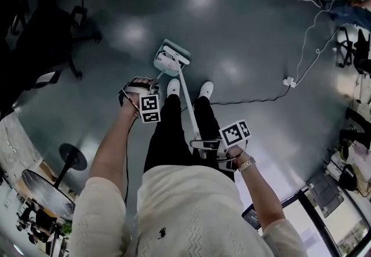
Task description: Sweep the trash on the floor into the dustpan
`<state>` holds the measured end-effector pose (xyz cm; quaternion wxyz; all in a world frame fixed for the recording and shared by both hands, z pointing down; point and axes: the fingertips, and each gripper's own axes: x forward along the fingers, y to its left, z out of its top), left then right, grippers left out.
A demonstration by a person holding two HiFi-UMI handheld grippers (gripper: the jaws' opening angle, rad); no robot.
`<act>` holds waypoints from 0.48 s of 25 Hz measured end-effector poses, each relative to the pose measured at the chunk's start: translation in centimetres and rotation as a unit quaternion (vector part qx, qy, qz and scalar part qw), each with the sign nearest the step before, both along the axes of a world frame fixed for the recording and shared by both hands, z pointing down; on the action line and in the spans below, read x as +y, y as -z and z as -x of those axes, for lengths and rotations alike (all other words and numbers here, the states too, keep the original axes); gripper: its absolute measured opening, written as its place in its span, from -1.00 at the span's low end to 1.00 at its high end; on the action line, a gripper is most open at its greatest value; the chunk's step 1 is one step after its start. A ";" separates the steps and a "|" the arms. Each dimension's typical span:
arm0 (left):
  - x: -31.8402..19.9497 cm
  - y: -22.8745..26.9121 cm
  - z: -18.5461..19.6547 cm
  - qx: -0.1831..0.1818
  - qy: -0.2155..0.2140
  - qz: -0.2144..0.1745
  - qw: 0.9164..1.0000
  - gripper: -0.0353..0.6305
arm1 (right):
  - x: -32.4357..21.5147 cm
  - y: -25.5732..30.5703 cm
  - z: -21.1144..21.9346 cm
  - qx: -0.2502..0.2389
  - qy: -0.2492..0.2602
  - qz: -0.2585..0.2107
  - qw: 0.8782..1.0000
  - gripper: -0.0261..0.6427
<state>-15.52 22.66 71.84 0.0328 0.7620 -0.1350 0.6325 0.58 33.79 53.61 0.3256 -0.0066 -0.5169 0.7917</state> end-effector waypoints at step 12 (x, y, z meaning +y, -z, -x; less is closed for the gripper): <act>0.2 -0.3 0.1 -0.007 0.000 0.001 1.000 -0.62 | 1.7 -1.1 0.3 0.002 0.014 0.005 1.000 -0.31</act>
